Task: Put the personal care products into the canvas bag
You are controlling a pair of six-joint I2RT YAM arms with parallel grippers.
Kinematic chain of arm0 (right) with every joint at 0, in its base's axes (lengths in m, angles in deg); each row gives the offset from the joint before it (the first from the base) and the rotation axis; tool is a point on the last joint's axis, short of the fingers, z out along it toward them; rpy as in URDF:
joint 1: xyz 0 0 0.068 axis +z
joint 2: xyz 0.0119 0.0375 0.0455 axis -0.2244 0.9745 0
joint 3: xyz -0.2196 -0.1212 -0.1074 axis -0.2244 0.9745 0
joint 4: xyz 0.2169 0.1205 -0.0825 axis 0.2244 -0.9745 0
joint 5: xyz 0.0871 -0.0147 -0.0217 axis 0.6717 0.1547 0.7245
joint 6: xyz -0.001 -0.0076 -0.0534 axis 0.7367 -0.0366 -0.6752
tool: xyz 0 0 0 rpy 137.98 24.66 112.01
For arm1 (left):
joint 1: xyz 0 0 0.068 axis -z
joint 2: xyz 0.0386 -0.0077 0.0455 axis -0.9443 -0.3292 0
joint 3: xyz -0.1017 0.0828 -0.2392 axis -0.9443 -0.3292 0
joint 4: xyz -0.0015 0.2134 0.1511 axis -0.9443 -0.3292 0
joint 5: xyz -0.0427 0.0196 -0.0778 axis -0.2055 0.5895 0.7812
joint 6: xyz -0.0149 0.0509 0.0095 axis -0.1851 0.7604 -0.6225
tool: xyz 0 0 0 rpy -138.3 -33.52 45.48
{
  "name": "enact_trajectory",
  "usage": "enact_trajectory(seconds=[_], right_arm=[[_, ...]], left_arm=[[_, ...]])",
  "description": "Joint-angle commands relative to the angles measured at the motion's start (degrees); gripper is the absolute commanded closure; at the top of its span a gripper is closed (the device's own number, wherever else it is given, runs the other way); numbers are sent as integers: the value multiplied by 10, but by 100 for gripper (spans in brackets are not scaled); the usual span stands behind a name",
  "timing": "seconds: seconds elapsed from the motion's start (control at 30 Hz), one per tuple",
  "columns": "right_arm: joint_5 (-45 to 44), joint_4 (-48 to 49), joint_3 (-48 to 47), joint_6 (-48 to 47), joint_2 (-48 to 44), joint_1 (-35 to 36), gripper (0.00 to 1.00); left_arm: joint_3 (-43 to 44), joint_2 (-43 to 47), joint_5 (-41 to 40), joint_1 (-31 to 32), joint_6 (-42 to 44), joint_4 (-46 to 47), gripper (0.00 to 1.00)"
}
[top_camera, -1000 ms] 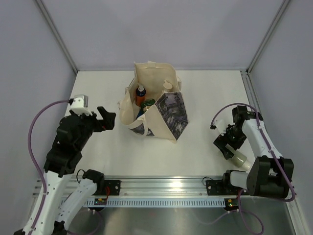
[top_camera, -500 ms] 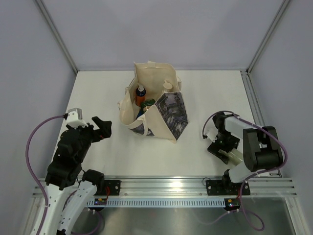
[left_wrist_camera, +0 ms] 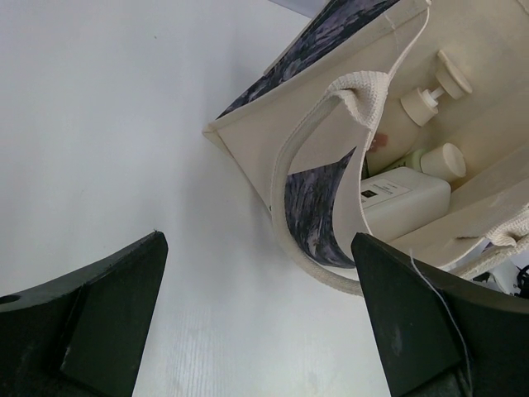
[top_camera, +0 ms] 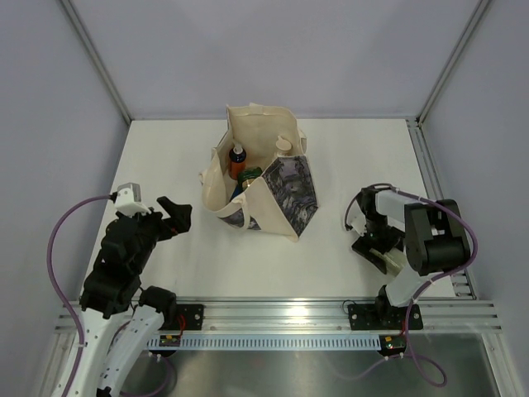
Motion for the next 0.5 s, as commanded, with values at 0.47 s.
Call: enact_trajectory(seconds=[0.47], right_arm=[[333, -79, -250, 38, 1, -67, 100]], left_arm=[[10, -18, 23, -1, -25, 28, 1]])
